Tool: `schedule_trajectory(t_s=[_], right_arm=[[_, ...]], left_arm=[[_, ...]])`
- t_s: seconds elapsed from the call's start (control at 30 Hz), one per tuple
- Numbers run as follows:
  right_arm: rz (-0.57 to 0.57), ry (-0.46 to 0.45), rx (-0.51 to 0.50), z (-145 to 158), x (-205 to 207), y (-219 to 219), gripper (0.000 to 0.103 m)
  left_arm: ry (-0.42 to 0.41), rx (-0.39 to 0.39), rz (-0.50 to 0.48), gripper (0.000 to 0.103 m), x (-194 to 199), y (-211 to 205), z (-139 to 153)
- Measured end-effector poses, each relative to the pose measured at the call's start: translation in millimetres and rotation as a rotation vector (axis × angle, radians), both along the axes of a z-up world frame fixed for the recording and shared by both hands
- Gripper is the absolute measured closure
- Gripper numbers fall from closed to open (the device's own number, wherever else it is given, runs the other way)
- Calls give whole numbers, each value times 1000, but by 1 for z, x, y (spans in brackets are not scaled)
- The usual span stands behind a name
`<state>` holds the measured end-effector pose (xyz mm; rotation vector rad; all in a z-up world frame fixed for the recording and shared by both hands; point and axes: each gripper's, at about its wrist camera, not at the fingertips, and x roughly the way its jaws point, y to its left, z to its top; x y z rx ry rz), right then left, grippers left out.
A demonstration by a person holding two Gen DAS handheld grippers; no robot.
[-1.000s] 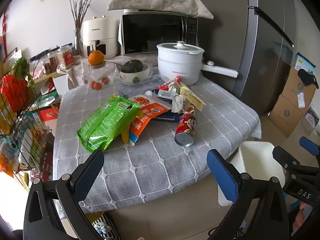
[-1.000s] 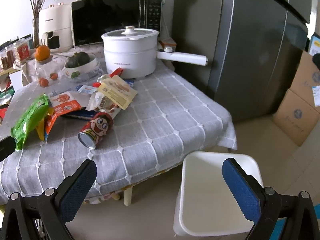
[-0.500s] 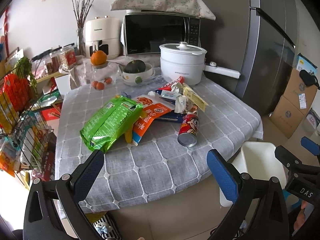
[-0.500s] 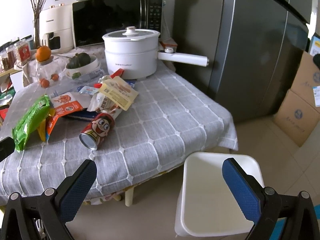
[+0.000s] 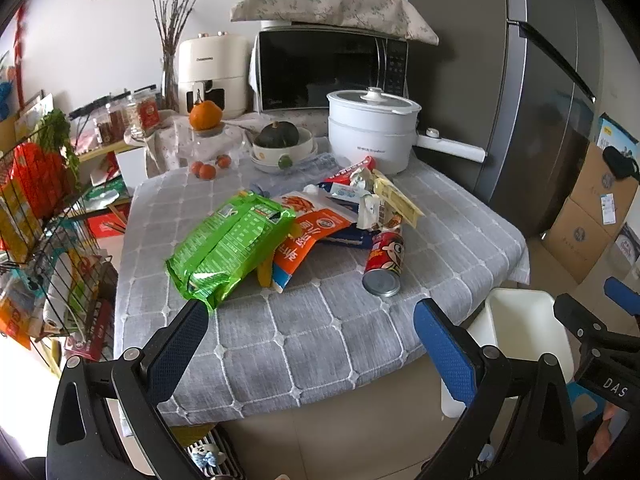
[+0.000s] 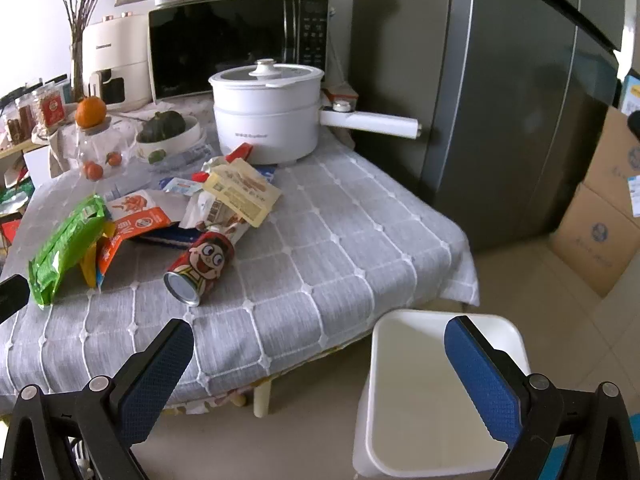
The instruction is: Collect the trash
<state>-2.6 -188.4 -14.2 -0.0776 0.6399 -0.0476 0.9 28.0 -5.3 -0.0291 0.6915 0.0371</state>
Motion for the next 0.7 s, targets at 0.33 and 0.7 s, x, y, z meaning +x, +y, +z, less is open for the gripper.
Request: schedule_trajectory(t_s=[0.33,0.7], right_arm=[[1,3,-5,-1,0,1,0],[1,14,-8,-5,2,1,0]], left_arm=[[-1,1,1,0,-1,1,0],[-2,2,0,0,-1,2,1]])
